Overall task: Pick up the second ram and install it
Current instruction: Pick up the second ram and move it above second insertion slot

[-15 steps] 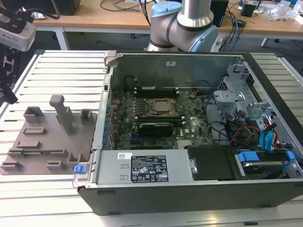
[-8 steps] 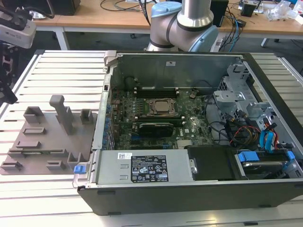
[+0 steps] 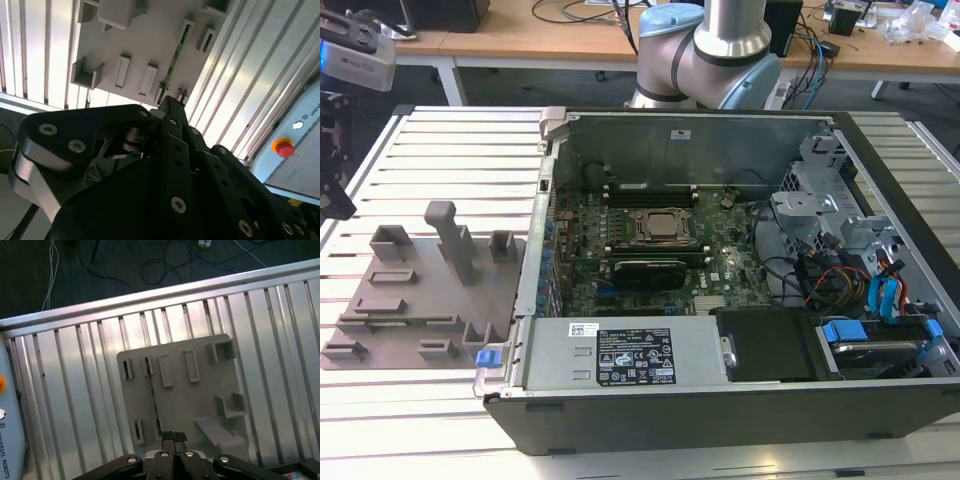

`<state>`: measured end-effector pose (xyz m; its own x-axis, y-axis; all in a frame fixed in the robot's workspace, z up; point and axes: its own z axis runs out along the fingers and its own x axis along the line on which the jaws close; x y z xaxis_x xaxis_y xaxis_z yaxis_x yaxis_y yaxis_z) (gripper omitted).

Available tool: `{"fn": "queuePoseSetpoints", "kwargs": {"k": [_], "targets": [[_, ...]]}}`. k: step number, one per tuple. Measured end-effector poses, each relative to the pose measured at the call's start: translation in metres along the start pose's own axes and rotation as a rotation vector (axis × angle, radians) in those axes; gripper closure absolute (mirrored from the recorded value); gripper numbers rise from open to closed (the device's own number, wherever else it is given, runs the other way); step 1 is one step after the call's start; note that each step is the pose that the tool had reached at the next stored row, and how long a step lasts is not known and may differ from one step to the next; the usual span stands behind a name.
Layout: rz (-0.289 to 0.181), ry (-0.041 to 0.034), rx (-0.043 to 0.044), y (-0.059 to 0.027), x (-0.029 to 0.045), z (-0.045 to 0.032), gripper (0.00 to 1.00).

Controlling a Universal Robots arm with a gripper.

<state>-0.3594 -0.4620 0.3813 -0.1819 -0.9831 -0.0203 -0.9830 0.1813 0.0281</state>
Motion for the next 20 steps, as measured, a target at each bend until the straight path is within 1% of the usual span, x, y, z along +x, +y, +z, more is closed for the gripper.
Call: {"fn": "queuePoseSetpoints", "kwargs": {"k": [1, 2, 4, 9, 11, 13, 14, 17, 20], "targets": [[-0.012, 0.0003, -0.0002, 0.0, 0.0, 0.0, 0.9], [-0.039, 0.0011, -0.0008, 0.0, 0.0, 0.0, 0.9], [-0.079, 0.0022, -0.0016, 0.0, 0.0, 0.0, 0.9], [-0.209, 0.0058, -0.0042, 0.0, 0.0, 0.0, 0.9], [-0.242, 0.0064, -0.0048, 0.0, 0.0, 0.0, 0.9], [-0.242, -0.0039, -0.0055, 0.0008, 0.0001, 0.0002, 0.9], [-0.233, -0.008, -0.0056, 0.0013, 0.0002, 0.0004, 0.9], [-0.221, -0.0087, -0.0052, 0.0013, 0.0002, 0.0006, 0.9], [-0.162, -0.0103, -0.0036, 0.0015, 0.0003, 0.0012, 0.9]]}}
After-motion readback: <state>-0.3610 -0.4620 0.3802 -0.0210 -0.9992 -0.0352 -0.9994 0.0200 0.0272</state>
